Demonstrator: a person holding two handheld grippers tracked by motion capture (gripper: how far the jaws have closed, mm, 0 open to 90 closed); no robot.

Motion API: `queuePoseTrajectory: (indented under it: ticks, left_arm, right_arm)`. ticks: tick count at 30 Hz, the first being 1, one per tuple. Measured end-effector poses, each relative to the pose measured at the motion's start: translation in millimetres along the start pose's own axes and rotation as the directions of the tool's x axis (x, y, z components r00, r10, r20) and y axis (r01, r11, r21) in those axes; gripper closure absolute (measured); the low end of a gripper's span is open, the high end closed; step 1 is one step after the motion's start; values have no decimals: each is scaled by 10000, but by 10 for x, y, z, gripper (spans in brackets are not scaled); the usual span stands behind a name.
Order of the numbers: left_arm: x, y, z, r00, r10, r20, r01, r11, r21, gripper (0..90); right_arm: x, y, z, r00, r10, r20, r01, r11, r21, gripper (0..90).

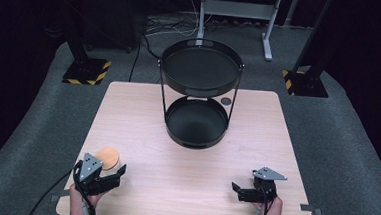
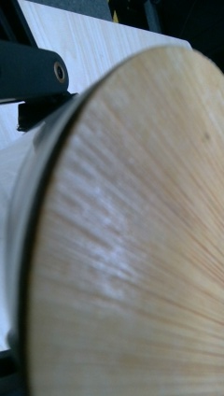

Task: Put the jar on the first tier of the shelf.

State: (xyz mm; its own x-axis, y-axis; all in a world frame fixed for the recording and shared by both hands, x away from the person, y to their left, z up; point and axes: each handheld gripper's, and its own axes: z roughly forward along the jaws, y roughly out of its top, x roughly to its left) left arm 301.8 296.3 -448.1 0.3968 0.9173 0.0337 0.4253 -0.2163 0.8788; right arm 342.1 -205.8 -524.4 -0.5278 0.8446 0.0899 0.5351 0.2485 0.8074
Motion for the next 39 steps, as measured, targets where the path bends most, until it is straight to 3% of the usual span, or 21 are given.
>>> queuePoseTrajectory:
  ticks: [32, 39]
  left_arm:
    - [-229, 359, 311, 9958, 527, 750, -514, 9985, -192, 255]
    - [-256, 423, 369, 9944, 466, 951, -439, 9986, -298, 255]
  right_arm:
    - [-9, 0, -1, 9999, 95, -55, -95, 10000, -18, 15]
    - [-7, 1, 3, 10000, 58, -42, -58, 10000, 17, 15]
